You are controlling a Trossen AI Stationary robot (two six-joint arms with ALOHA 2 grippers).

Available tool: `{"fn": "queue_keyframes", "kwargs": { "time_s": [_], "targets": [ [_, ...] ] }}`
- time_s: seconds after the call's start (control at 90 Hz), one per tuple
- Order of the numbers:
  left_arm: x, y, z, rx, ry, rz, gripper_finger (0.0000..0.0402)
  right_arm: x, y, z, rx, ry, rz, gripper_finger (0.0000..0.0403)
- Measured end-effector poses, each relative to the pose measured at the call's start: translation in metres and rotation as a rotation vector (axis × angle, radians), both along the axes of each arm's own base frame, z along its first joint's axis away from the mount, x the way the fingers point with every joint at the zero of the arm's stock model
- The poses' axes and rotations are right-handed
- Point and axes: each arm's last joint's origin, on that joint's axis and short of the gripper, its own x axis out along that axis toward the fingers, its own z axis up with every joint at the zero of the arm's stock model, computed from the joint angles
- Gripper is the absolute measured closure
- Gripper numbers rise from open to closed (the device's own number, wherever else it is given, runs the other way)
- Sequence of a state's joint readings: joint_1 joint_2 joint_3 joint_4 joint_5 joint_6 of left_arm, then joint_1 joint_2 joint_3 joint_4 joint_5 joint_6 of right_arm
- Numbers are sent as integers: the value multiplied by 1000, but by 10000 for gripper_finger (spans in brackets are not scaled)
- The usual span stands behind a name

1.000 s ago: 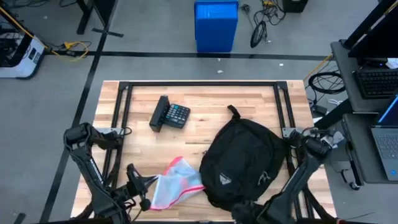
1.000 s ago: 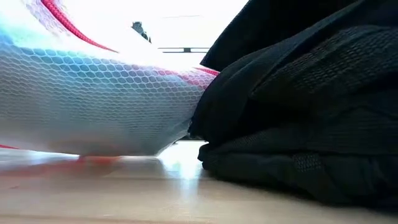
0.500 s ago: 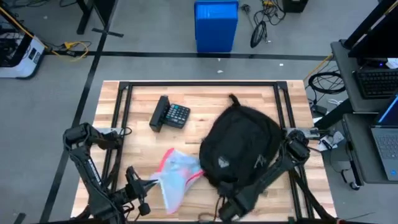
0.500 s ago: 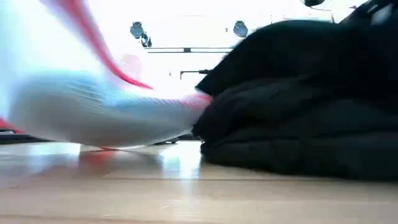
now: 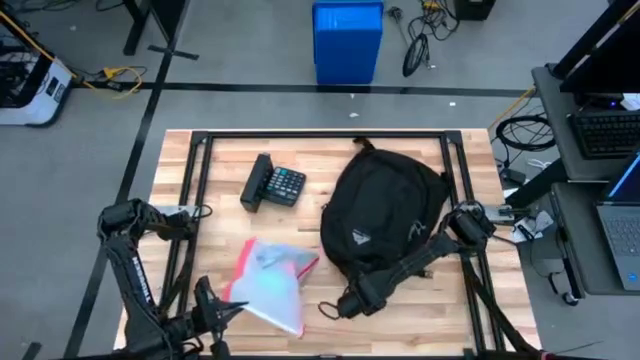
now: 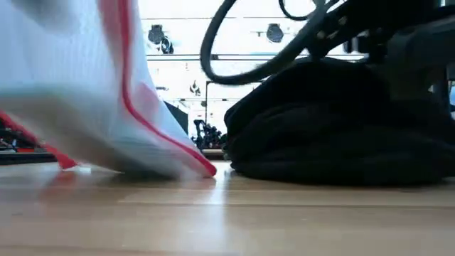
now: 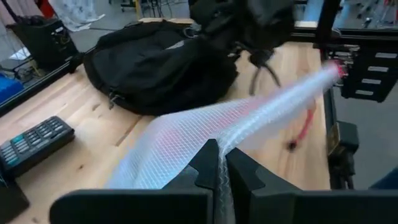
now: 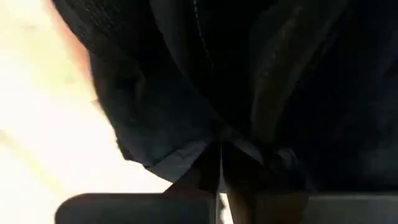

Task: Unpack backpack
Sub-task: Remove the white zip bag from the black backpack

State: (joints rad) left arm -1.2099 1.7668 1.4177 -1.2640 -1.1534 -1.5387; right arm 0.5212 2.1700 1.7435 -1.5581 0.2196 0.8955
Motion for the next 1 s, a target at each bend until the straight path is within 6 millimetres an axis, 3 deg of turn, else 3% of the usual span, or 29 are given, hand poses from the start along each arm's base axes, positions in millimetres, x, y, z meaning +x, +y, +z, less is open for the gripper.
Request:
{"fn": "queue_keyframes", "kwargs": {
  "time_s": [0.389,0.533,0.722,0.856,1.0],
  "targets": [
    [0,-2,0,-17,-8,-4,402,11,-47,-11,-76,82,17,403],
    [-1,-2,0,-22,-9,-5,402,12,-53,-12,-92,73,-11,403],
    [-2,-3,0,-17,-3,-12,402,7,-22,-1,-90,-14,0,403],
    [-2,-3,0,-19,-3,-11,402,0,18,19,-57,-152,7,403],
    [-2,-3,0,-30,-5,-8,402,-10,70,36,-15,-430,107,403]
  ]
}}
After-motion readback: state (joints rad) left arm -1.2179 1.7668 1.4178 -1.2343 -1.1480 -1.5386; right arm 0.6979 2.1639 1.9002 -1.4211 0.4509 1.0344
